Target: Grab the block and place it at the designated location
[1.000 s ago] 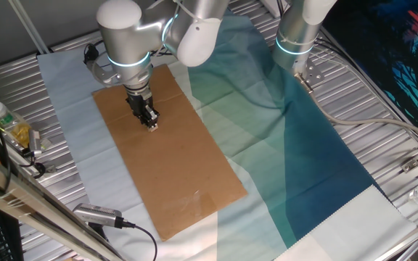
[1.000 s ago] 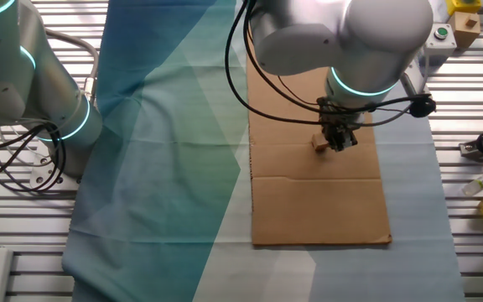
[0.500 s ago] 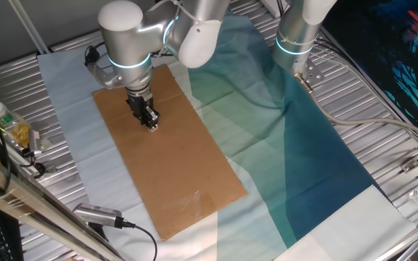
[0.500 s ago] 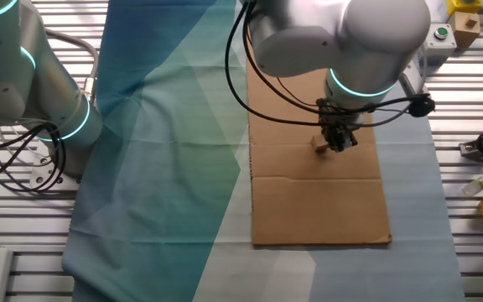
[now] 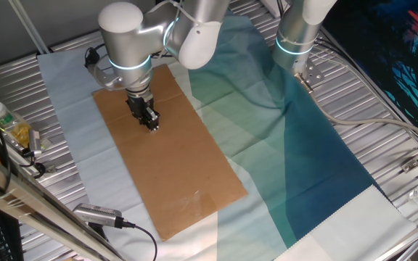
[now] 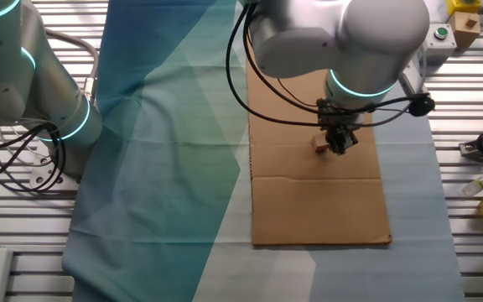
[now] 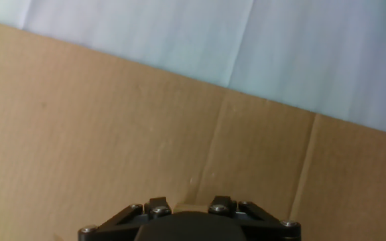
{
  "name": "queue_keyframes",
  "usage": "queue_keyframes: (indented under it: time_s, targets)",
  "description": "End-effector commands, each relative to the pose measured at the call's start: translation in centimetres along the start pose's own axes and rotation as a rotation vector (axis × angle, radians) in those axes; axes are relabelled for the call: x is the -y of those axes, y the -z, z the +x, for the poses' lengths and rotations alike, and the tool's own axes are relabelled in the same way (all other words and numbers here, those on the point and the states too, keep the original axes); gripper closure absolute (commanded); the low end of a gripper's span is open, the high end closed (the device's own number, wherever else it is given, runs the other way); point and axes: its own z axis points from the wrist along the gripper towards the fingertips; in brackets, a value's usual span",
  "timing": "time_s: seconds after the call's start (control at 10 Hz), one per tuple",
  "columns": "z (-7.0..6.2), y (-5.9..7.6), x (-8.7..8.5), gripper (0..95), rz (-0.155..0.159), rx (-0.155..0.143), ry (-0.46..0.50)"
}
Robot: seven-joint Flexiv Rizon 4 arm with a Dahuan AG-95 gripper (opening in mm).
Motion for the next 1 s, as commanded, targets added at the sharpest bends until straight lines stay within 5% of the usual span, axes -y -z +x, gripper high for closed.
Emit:
queue_keyframes:
  time_s: [0.1,0.4,0.9,1.0]
  targets:
    - [0.0,0.1,0.0,38.0,0.003,0.006,0.002]
    - [0.1,1.1,0.2,38.0,0.005,0.018,0.008]
    - [-1.6,6.2,0.4,38.0,0.024,0.02,0.015]
    - [-2.5,7.0,0.3,57.0,0.039,0.014,0.006]
